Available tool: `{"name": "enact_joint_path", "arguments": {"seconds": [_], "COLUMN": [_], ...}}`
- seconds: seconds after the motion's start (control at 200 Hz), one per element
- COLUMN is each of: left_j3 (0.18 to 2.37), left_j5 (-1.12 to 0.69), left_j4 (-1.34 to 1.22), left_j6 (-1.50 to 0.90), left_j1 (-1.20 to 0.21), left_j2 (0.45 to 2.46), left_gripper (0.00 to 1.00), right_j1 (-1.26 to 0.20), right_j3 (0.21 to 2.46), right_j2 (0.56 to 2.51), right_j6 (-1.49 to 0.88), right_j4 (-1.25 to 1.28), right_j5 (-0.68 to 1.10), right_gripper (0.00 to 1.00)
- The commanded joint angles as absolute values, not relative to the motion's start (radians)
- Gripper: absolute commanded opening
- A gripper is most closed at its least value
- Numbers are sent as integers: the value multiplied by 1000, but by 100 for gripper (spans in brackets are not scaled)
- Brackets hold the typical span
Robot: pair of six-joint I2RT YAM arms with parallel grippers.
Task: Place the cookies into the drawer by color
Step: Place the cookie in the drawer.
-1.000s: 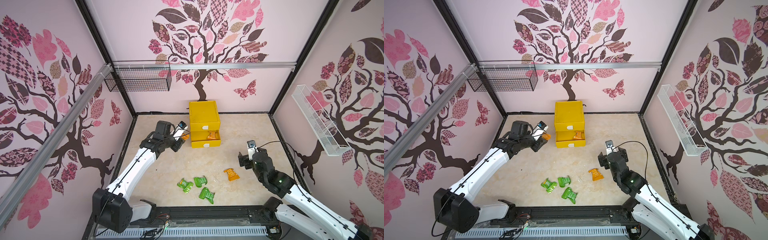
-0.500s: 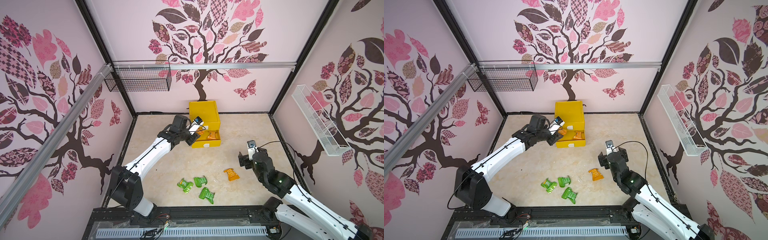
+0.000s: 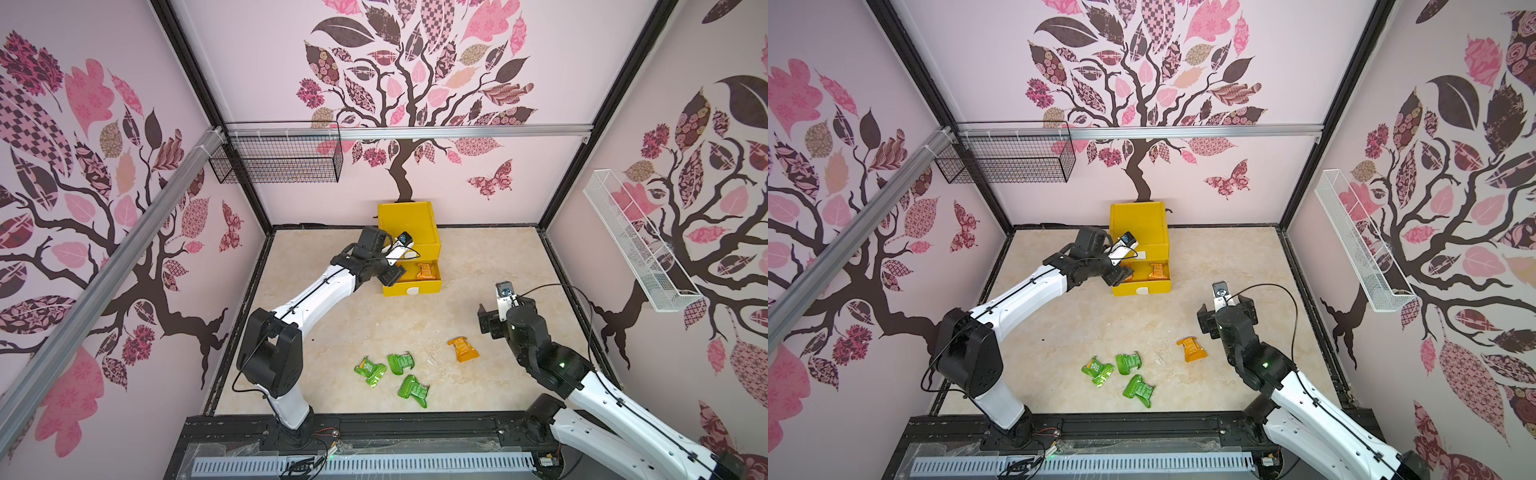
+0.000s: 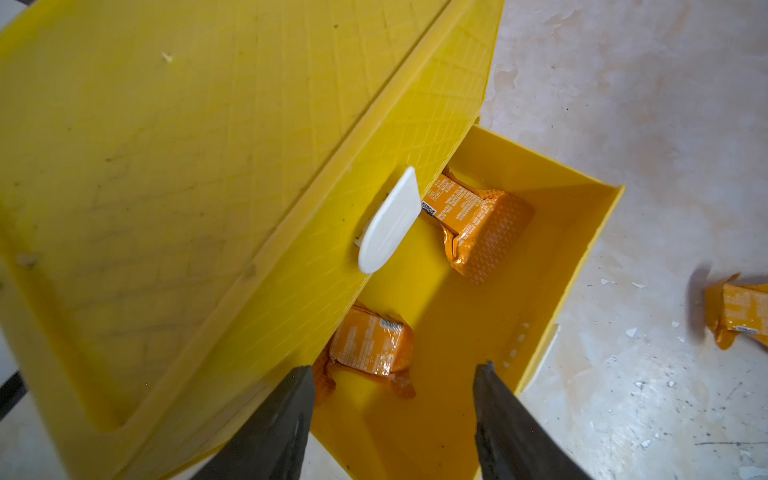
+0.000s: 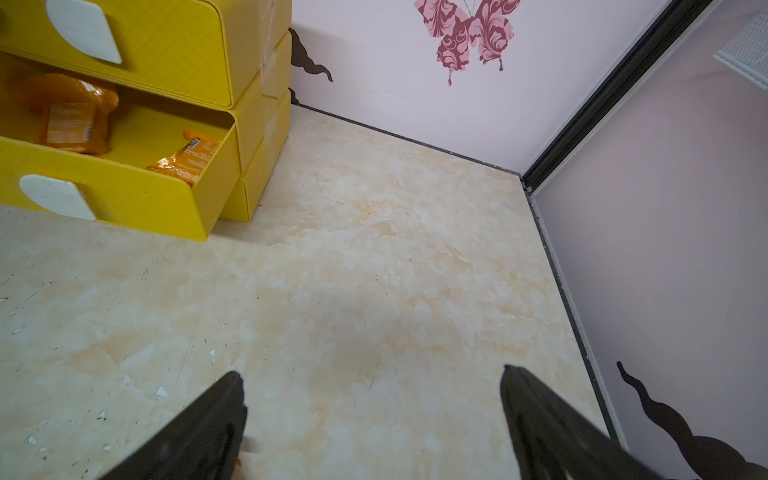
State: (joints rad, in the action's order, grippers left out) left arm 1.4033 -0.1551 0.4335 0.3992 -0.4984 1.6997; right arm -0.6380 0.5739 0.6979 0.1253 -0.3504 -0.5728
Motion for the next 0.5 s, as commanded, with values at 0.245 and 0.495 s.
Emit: {"name": "enact_joint_path", "arguments": {"seconds": [0.245,0.495], "left_j3": [1373,1349], "left_j5": [-156,-161], "left_j4": [406,443], "left_j6": [384,338], "left_j1": [-506,-509], "left_j2": [1610,1504], "left_gripper": [77,93], "right_j1": [-636,-636], "right_j3": [586,587], "right_j2": [698,701], "right_j6": [124,120], "right_j4": [-342,-347], "right_j5": [-566,-562], "right_gripper": [99,99]}}
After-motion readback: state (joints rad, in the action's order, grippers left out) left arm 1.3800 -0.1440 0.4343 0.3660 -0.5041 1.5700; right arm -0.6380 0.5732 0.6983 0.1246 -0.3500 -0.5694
